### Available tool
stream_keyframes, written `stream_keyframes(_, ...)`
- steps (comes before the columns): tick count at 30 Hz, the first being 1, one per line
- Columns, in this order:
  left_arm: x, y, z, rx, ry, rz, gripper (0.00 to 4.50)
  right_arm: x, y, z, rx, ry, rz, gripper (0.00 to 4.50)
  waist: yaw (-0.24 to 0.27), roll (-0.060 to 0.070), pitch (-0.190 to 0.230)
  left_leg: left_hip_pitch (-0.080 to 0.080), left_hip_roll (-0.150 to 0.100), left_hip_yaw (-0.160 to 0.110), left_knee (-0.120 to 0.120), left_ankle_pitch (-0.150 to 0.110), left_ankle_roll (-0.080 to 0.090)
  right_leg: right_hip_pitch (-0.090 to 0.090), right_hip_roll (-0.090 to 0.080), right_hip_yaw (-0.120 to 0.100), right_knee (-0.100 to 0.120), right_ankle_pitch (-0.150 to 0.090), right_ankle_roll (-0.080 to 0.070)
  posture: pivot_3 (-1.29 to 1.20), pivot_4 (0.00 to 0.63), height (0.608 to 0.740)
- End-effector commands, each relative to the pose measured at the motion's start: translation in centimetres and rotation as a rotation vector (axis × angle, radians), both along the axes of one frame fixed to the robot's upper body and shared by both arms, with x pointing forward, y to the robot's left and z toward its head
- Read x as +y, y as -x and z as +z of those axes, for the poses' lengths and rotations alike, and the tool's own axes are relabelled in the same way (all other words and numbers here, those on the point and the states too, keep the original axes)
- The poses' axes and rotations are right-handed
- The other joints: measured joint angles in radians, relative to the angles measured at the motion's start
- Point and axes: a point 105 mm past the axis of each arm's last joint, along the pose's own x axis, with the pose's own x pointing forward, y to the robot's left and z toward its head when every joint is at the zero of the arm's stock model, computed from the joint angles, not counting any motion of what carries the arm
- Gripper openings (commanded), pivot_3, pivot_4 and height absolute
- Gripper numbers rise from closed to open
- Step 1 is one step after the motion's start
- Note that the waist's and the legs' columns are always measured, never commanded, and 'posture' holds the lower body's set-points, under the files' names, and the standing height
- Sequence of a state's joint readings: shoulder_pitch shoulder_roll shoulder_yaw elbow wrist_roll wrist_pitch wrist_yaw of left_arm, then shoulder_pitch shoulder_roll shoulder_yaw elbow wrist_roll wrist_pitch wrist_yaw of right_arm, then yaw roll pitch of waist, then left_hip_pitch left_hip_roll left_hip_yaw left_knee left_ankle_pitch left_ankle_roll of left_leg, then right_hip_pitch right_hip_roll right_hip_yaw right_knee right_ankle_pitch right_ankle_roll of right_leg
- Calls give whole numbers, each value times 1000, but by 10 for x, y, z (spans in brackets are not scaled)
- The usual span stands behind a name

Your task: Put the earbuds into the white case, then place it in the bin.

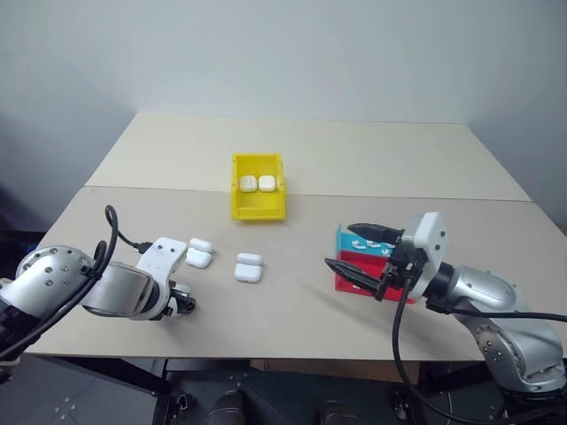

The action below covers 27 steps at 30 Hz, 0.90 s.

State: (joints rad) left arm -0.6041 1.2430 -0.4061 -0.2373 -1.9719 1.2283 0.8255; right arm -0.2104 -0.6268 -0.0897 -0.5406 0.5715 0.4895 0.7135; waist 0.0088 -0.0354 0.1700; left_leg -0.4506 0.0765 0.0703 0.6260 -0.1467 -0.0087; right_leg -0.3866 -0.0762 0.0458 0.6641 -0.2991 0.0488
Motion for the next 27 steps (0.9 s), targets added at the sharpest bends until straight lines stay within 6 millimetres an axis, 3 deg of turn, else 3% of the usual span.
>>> stream_keyframes(1,8,6,-1,16,-35,7,2787,2,5,7,-47,-10,1,4500,-2,0,0,0,0,0,0,0,0,0,0,0,0,0,0,0,150,740)
stream_keyframes(7,10,10,11,-67,-26,25,2787,1,2,7,-44,-11,1,4500,-7,0,0,0,0,0,0,0,0,0,0,0,0,0,0,0,150,740)
stream_keyframes(12,-3,25,53,-239,35,-89,2787,-3,-1,8,-41,-14,-4,4500,-5,-1,0,-1,0,0,0,0,-1,-1,0,0,0,0,0,0,150,740)
stream_keyframes(16,-9,23,89,-616,51,-110,2787,-4,-6,8,-38,-21,-9,4500,4,1,0,0,0,1,0,0,-1,0,-1,-1,-1,0,0,0,150,740)
stream_keyframes(22,-32,19,107,-908,369,-208,2787,-3,-13,17,-55,-27,9,4500,4,2,-1,1,0,2,-1,-1,-4,0,-1,-1,-1,0,-2,0,150,740)
stream_keyframes(27,-66,21,116,-976,631,-541,2787,-8,-16,27,-54,-10,26,4500,5,1,-1,-1,0,2,0,0,-2,1,-1,-2,-1,0,-2,0,150,740)
